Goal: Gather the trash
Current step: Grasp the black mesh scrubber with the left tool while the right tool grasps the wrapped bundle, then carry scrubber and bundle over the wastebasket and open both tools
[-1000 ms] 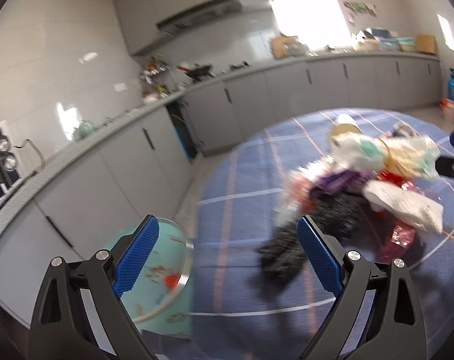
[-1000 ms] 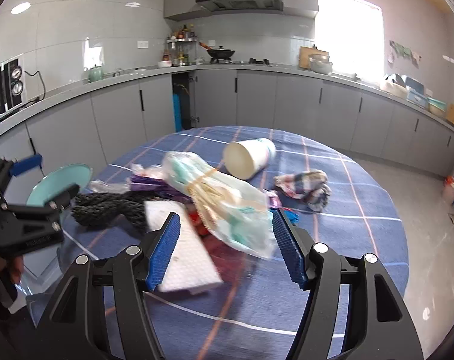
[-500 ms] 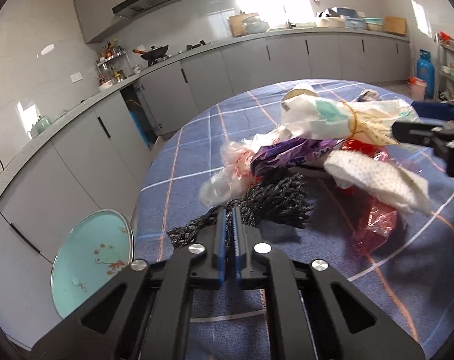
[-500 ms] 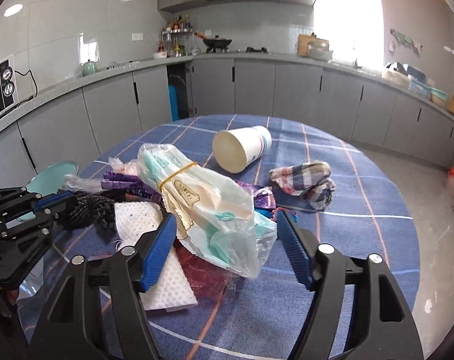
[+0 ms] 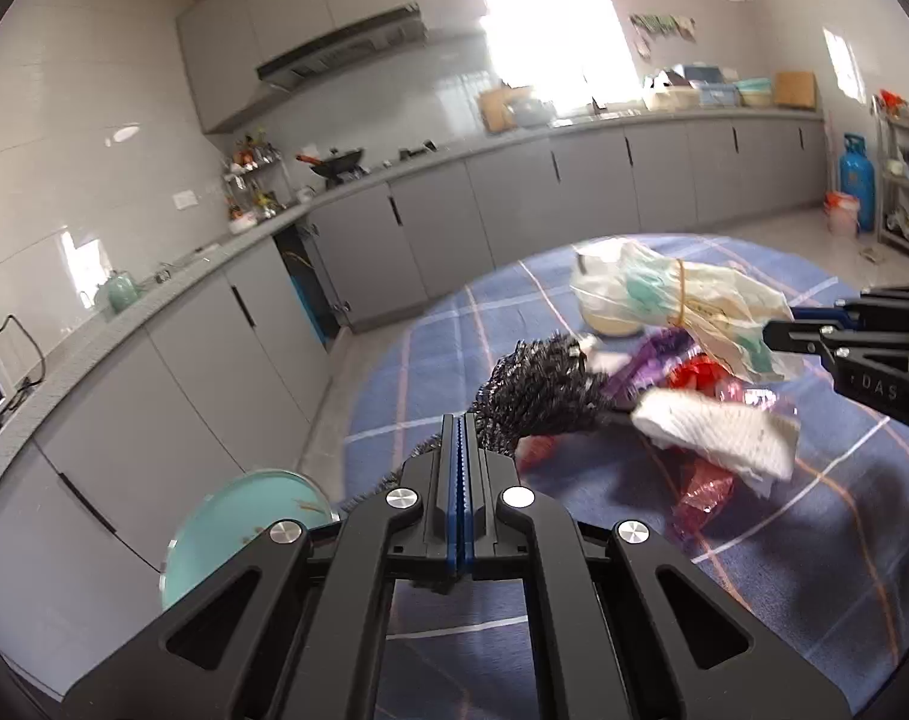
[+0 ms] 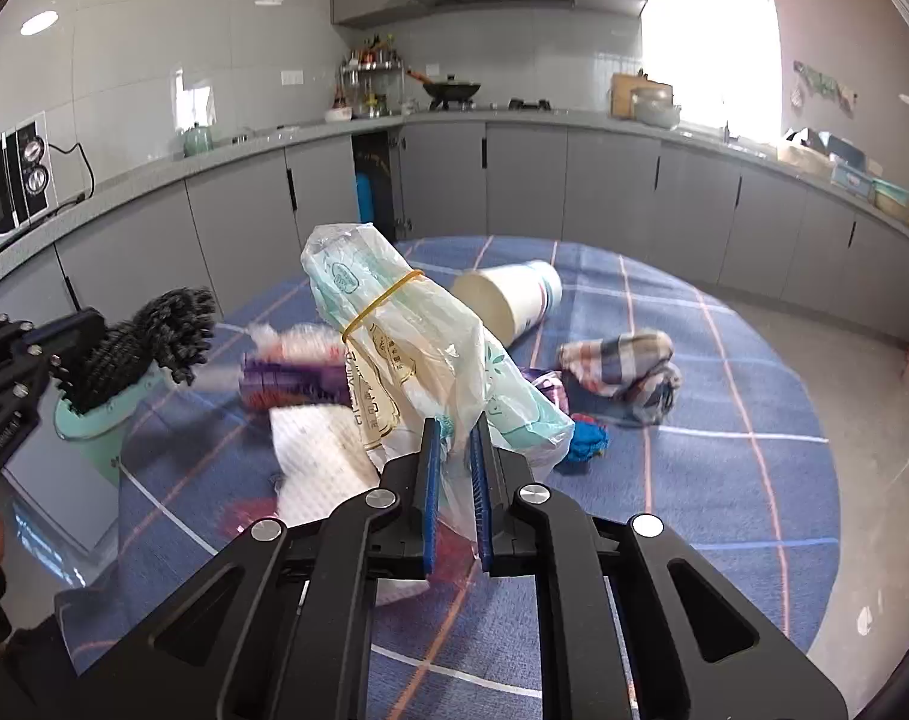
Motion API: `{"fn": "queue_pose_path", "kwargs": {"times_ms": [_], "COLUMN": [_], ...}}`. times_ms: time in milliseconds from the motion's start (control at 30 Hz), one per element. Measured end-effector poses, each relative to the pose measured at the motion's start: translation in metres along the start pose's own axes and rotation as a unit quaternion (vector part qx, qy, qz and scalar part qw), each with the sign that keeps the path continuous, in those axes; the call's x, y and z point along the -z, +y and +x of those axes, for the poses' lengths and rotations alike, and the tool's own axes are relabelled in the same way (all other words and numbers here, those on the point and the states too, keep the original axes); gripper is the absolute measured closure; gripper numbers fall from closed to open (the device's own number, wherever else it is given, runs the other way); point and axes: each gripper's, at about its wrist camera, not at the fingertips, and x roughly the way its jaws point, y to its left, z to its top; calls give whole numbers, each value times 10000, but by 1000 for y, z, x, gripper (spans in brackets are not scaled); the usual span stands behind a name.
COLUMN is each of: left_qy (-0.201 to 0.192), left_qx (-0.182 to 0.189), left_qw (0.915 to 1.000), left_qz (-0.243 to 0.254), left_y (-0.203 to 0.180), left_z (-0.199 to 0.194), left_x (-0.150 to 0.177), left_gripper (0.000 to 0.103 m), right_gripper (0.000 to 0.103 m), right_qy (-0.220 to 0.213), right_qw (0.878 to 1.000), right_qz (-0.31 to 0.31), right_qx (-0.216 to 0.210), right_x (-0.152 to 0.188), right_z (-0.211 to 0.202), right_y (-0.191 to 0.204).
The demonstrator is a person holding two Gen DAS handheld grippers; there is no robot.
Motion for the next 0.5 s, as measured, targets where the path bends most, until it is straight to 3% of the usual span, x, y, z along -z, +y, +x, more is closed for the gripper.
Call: {"fn": "queue_pose_path", "kwargs": {"times_ms": [233,500], "left_qy": [-188,-125], "left_qx": [-315,-1019], "left_qw": [9991,9931], "left_qz": [-196,-570], "left_y": [29,66], "left_z": [-22,-19], "left_x": [-5,3], "left_gripper": [102,102], "right_gripper": [92,92], "right_qy": [-197,-380], "right_qw": [9998,9989], "right_qz": [40,-49], "right_qx": [66,-287], "right_x": [-12,-36], "right_z": [-12,-4], "right_y": [6,39]}}
